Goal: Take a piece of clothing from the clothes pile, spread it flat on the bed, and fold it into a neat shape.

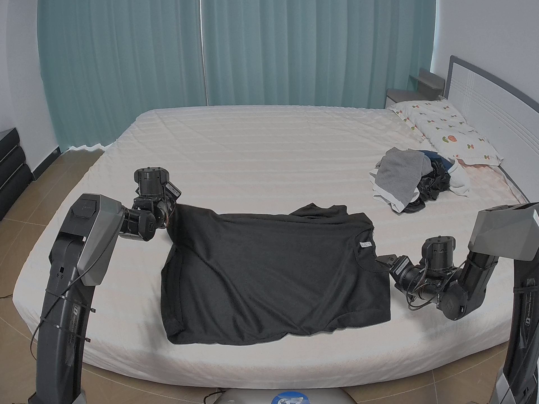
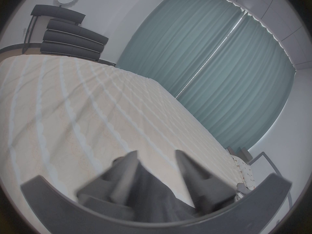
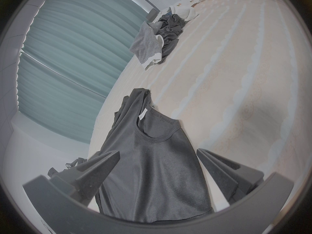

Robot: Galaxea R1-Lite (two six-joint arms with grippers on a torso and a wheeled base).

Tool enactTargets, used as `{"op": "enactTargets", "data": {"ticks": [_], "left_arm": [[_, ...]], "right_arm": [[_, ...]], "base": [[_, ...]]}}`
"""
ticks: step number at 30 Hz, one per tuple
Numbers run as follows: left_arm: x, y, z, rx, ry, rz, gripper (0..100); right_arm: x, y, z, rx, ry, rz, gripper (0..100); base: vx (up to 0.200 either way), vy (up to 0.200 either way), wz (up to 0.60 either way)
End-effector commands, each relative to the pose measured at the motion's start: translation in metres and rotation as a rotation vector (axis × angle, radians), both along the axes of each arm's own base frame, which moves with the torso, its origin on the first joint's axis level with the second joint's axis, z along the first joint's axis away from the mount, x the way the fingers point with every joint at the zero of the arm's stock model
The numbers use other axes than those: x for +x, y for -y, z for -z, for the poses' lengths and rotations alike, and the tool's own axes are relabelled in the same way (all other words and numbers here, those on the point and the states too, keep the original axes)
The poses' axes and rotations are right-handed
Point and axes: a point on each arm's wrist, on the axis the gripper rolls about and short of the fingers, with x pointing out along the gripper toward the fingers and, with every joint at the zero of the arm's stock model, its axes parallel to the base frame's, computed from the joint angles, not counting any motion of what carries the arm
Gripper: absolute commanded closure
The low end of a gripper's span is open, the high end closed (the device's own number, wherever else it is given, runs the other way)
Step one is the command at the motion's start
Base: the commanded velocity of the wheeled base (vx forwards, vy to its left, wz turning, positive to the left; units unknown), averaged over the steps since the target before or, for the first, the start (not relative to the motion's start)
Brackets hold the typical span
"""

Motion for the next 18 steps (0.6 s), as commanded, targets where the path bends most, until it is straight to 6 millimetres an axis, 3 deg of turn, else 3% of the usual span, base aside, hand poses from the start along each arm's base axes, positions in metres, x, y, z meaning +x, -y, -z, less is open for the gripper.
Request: {"op": "enactTargets", "data": {"ticks": [1,8,16,18], "left_arm": [[0.001,0.002,0.008,0.002,-0.011,0.003,0],[-0.004,-0.001,0.011,0.006,-0.044,-0.002,0],[-0.047,-0.004,0.011,-0.014,-0.196,0.048,0],[-0.067,-0.004,0.005,-0.040,-0.226,0.092,0]], "right_arm": [[0.000,0.000,0.001,0.000,-0.003,0.000,0],[-0.003,0.002,0.003,-0.006,-0.013,0.003,0],[-0.003,0.003,0.013,-0.046,-0.034,-0.018,0],[-0.003,0.003,0.017,-0.051,-0.043,-0.020,0]], "base": [[0.000,0.000,0.00],[0.000,0.000,0.00],[0.000,0.000,0.00],[0.000,0.000,0.00]]}}
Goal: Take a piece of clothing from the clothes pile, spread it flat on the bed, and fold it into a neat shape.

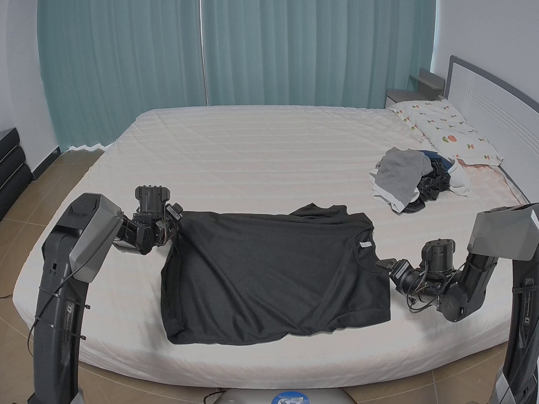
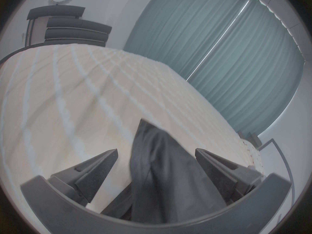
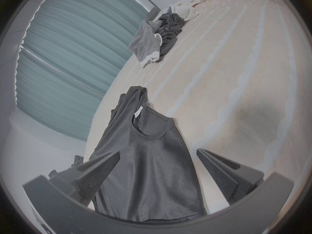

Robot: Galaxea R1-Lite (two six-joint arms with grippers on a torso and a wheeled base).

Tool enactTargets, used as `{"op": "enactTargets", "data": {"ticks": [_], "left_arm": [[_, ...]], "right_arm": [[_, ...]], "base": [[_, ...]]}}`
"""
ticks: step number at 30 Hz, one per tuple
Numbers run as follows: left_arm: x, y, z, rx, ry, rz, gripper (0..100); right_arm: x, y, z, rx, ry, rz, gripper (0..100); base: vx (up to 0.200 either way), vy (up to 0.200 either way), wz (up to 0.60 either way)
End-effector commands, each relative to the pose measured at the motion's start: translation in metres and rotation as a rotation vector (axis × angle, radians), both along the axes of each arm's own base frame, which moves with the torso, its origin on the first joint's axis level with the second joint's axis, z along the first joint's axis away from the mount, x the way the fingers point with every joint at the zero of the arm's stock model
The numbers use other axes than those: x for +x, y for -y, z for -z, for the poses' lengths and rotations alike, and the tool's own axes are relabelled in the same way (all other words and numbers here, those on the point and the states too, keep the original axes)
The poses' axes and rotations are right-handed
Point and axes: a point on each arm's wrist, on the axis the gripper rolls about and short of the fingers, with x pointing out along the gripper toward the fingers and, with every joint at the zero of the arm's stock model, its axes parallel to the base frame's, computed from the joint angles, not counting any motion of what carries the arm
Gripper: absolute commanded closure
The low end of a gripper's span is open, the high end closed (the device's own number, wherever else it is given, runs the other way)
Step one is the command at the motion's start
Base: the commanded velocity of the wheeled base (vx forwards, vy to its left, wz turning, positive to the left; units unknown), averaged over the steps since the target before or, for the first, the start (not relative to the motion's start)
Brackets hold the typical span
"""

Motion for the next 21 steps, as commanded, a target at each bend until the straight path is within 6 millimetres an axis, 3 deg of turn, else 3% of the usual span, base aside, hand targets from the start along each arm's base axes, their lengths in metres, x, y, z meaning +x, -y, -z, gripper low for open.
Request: {"op": "enactTargets", "data": {"ticks": [1,7,12,21], "left_arm": [[-0.045,0.000,-0.031,-0.053,-0.048,0.067,0],[-0.090,-0.001,-0.023,-0.067,-0.133,0.092,0],[-0.146,-0.005,-0.013,-0.105,-0.183,0.137,0],[-0.212,-0.002,-0.020,-0.210,-0.149,0.147,0]], "right_arm": [[-0.001,0.001,0.011,-0.025,-0.027,-0.009,0],[-0.001,0.001,0.012,-0.025,-0.030,-0.012,0],[-0.005,0.000,0.012,-0.022,-0.040,-0.025,0],[-0.008,0.000,0.014,-0.027,-0.055,-0.030,0]], "base": [[0.000,0.000,0.00],[0.000,0.000,0.00],[0.000,0.000,0.00],[0.000,0.000,0.00]]}}
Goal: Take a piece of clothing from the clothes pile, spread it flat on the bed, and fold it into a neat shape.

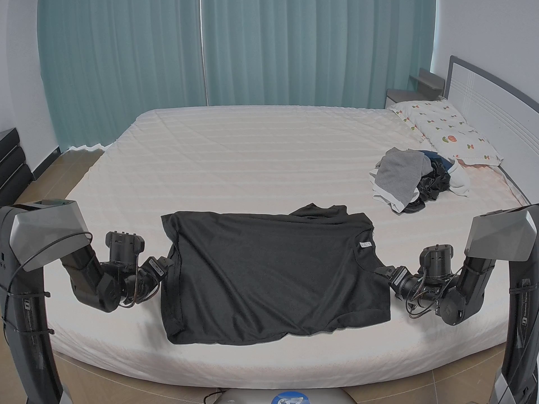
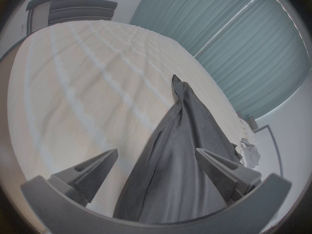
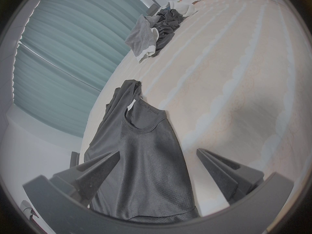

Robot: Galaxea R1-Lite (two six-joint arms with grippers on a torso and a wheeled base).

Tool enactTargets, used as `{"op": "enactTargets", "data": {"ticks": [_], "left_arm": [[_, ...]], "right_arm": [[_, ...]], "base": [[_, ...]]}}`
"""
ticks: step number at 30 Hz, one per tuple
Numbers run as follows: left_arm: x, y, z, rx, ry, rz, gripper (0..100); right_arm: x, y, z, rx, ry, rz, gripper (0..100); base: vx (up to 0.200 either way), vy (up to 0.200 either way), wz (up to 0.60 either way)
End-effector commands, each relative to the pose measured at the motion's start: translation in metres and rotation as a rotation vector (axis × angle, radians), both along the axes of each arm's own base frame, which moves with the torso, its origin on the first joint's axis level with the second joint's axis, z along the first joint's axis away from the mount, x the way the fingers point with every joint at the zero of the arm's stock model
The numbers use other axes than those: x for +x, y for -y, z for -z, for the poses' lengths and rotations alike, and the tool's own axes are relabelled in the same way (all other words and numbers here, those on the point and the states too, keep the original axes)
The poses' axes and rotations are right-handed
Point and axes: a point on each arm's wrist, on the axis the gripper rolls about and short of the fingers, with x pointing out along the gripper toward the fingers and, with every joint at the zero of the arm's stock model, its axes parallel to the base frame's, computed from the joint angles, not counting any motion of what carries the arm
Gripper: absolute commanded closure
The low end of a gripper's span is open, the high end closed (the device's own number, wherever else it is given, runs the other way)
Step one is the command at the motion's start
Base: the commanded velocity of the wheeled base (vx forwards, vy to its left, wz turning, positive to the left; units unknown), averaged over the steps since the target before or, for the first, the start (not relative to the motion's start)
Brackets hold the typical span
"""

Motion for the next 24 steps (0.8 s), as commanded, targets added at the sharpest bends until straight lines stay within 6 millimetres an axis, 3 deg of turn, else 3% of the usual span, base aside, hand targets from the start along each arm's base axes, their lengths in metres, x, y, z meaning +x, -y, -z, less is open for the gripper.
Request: {"op": "enactTargets", "data": {"ticks": [1,10,11,18,24], "left_arm": [[-0.056,0.002,-0.028,-0.102,0.065,0.013,0],[-0.065,0.000,-0.020,-0.147,0.035,0.059,0],[-0.066,0.000,-0.021,-0.152,0.034,0.065,0],[-0.072,0.001,-0.017,-0.151,0.006,0.075,0],[-0.080,0.005,-0.014,-0.147,-0.021,0.090,0]], "right_arm": [[-0.003,-0.001,0.003,-0.004,-0.017,-0.010,0],[0.006,-0.010,0.017,-0.061,-0.007,-0.057,0],[0.008,-0.010,0.018,-0.067,-0.004,-0.064,100],[0.023,-0.008,0.012,-0.062,0.056,-0.049,100],[0.047,0.001,-0.016,-0.002,0.204,0.011,100]], "base": [[0.000,0.000,0.00],[0.000,0.000,0.00],[0.000,0.000,0.00],[0.000,0.000,0.00],[0.000,0.000,0.00]]}}
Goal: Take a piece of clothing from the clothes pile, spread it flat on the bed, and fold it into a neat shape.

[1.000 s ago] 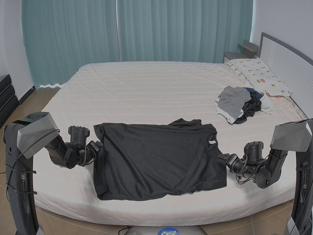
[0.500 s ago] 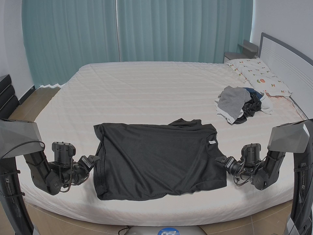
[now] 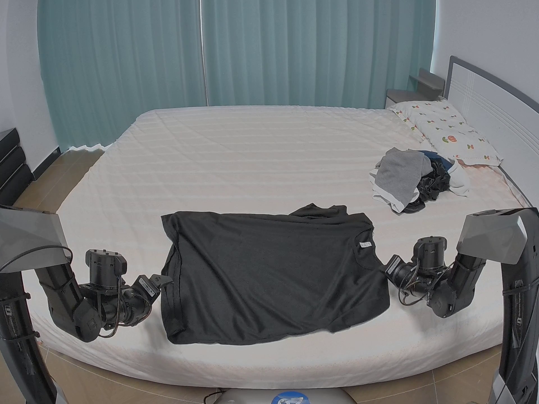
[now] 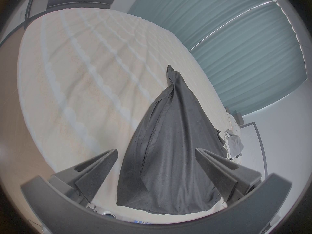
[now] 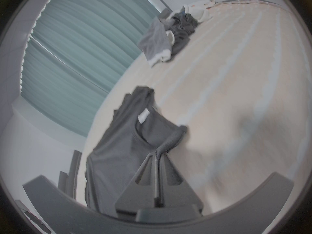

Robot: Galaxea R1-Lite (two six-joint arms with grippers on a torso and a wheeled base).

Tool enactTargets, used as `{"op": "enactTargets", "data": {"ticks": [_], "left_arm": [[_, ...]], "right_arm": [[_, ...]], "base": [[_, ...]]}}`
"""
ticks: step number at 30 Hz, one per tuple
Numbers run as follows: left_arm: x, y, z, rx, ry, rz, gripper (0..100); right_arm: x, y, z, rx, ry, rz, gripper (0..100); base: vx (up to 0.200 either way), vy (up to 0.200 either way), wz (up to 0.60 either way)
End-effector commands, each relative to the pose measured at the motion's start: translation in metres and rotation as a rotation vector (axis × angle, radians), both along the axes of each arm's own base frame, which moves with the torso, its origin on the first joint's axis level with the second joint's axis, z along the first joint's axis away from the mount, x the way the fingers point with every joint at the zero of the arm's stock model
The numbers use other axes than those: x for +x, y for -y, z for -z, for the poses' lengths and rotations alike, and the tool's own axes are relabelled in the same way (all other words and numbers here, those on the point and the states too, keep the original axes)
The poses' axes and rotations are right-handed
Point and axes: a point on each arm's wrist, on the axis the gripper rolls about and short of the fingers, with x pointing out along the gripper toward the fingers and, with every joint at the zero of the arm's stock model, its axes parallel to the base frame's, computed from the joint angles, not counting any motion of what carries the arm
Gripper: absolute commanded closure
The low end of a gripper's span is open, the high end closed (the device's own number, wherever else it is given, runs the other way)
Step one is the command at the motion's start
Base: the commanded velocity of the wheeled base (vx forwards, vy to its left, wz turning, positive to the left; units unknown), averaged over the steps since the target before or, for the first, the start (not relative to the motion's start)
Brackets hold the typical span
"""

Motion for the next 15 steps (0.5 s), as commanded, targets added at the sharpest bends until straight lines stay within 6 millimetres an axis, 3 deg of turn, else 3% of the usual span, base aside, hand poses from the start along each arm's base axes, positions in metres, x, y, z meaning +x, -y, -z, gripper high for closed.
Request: {"op": "enactTargets", "data": {"ticks": [1,7,8,15], "left_arm": [[-0.005,0.005,0.003,0.003,-0.021,0.022,0],[-0.009,0.014,0.005,0.009,-0.033,0.052,0],[-0.009,0.016,0.007,0.011,-0.038,0.059,0],[-0.012,0.022,0.014,0.030,-0.064,0.076,0]], "right_arm": [[0.021,0.007,-0.020,0.050,0.111,0.043,100],[0.036,0.013,-0.014,0.087,0.133,0.104,100],[0.037,0.013,-0.012,0.085,0.132,0.107,0],[0.037,0.011,-0.011,0.087,0.140,0.109,0]], "base": [[0.000,0.000,0.00],[0.000,0.000,0.00],[0.000,0.000,0.00],[0.000,0.000,0.00]]}}
